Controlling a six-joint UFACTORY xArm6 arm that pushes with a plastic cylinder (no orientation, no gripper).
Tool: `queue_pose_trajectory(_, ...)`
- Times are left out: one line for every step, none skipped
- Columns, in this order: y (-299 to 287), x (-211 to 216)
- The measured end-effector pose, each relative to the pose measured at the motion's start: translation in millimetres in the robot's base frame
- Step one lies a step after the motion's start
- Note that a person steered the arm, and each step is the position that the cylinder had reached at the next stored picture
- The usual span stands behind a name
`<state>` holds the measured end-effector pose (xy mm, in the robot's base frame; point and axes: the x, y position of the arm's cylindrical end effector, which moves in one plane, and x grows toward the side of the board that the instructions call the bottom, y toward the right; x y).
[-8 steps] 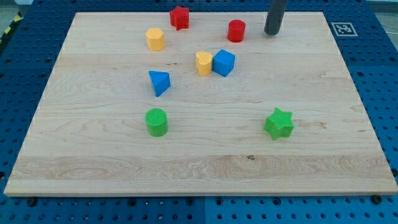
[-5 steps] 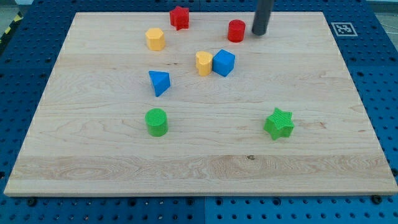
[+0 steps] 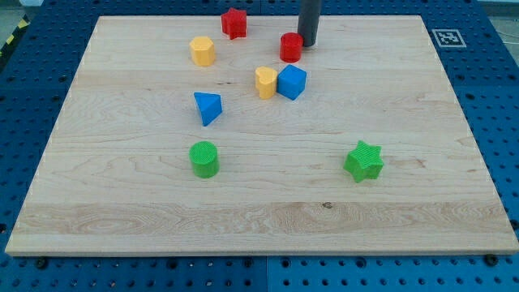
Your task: Move the red circle into the yellow heartblue cube
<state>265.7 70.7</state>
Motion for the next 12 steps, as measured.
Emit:
queue_pose_trajectory(-15, 5)
queue_pose_trajectory(-18, 4)
queue_pose_trajectory(-43, -7)
queue_pose_trajectory(-51, -7)
queue_pose_trajectory(-54, -5)
queue_pose_trajectory(-46, -5)
queue_pose_trajectory(-45, 3)
queue_pose_trajectory(-45, 8)
queue_pose_trajectory(-45, 30)
queue_pose_trajectory(-45, 33)
queue_pose_trajectory(-45, 33)
queue_pose_trajectory(-53, 37)
